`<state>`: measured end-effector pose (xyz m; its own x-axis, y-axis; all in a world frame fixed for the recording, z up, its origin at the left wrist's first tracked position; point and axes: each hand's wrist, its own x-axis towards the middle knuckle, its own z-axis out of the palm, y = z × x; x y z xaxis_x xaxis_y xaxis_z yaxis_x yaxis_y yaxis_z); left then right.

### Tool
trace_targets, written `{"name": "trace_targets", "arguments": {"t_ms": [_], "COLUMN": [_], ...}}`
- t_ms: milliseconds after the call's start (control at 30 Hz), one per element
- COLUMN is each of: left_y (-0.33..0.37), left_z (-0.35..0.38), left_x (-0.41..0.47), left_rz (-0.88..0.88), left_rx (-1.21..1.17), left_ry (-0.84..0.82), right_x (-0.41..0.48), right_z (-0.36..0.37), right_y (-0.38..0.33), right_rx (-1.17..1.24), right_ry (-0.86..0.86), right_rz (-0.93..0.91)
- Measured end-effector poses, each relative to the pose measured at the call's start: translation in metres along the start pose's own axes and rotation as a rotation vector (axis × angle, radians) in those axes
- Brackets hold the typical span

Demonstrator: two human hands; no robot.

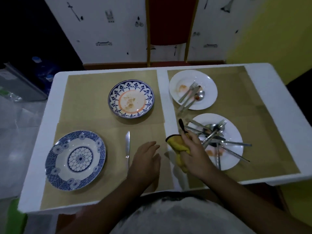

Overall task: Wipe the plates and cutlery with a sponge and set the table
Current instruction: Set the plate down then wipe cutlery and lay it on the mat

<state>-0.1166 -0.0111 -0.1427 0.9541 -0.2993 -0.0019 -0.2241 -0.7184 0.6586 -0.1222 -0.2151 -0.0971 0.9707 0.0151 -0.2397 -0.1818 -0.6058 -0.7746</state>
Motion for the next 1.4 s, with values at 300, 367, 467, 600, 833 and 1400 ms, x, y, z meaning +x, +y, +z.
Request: {"name": "trace_targets", "arguments": {"t_ms": [300,367,467,600,833,1400], "left_y": [0.089,0.106,0.131,0.148,0.163,0.169], "left_z": [0.050,0.061,0.074,0.093,0.113,0.066], "left_x": [0.048,0.059,0.075,0.095,0.111,0.088], "left_rz": [0.109,0.057,0.018,-0.058,-0.159,-0.609], "left_rx": [-0.006,-0.003,0.007,0.049,0.114,-0.633], "left_ry": [-0.202,-0.223,-0.236,-0.249,-0.253,-0.416], "right_x": [-0.030,-0.035,-0.041,-0.041,-0.033,-0.014], "right_z": [-0.077,-0.090,-0.105,-0.115,-0.131,-0.128], "right_y": [0.049,0.060,0.073,0.091,0.107,0.081], "right_rx": [0.325,0.396,0.500,0.637,0.748,0.104], "right_ry": [0.293,0.339,0.374,0.351,0.294,0.266], "right_rz": [0.319,0.369,0.405,0.479,0.497,0.070]}}
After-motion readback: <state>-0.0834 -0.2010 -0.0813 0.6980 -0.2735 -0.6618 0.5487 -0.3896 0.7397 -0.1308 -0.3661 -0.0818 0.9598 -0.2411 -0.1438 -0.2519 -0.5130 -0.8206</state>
